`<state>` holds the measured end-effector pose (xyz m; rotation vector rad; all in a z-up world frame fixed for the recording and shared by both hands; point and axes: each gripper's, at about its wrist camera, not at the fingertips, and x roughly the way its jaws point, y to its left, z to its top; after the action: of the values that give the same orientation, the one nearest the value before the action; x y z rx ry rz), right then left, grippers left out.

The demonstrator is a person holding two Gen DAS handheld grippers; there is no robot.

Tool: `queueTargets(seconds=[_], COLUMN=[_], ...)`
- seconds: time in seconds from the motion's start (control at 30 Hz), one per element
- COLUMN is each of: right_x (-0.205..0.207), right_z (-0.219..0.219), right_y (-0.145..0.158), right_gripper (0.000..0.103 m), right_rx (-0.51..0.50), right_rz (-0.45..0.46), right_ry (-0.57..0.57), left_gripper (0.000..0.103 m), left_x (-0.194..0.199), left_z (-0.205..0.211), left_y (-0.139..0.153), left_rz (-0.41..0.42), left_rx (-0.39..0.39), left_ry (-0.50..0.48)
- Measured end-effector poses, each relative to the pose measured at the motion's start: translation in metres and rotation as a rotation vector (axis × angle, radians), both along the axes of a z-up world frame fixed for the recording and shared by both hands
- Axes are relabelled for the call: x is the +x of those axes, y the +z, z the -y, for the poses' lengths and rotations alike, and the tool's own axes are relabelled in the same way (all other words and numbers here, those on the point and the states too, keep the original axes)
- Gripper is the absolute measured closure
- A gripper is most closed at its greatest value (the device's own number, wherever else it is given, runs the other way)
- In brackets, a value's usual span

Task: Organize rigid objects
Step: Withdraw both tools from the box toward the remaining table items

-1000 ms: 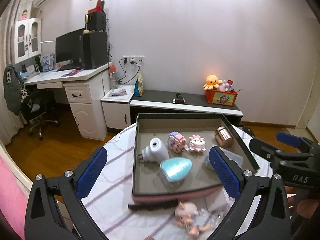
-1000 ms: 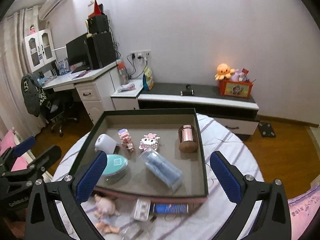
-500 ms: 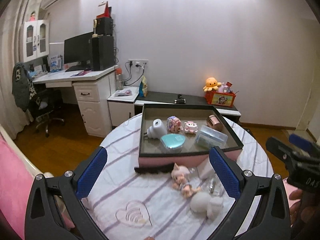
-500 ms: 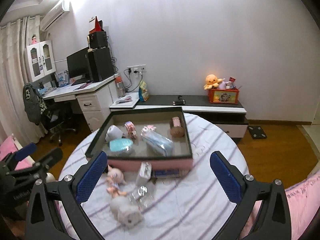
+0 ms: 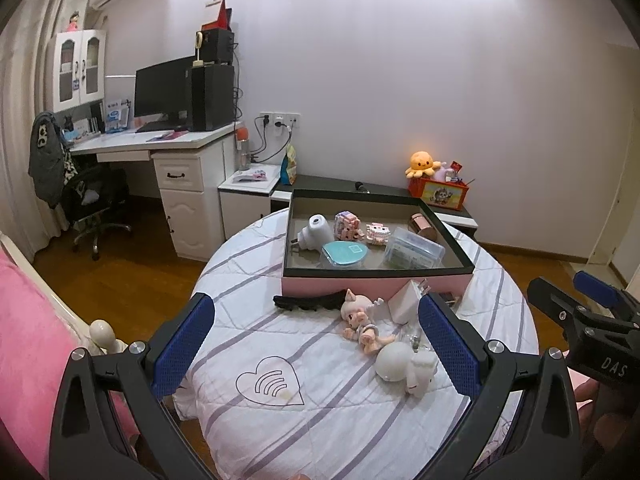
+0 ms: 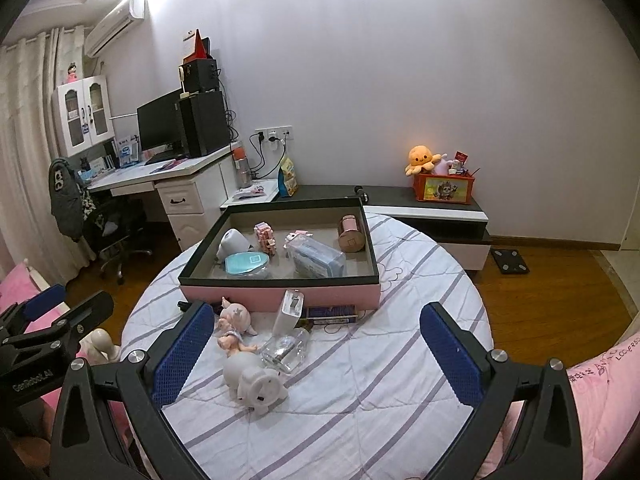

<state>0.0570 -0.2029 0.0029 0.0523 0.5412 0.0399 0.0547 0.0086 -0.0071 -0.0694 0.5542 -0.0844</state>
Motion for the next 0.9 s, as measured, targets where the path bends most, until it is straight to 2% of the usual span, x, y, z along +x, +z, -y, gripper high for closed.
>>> queueTargets(seconds=[0.4, 0.7, 0.9], right_x=[0.001, 0.023, 0.030], right_z=[-0.001, 0.002, 0.015], right_y=[-0.010, -0.054, -0.067], right_gripper=[0.000, 0.000, 0.000], right_rx=[0.003, 0.023, 0.038], right_rz=[-0.039, -0.172, -0.208], right_ry=[0.020, 0.033, 0.005], left_gripper=[0.000, 0.000, 0.000], left_x=[-0.002, 0.013, 0.018], left_z=[-0.001, 0.002, 0.023], left_y=[-0.014, -0.047, -0.065], left_rz=[-0.042, -0.128, -0.162], left_rx=[-0.001, -0.002, -0.010], left_ry=[0.000, -0.001, -0.062])
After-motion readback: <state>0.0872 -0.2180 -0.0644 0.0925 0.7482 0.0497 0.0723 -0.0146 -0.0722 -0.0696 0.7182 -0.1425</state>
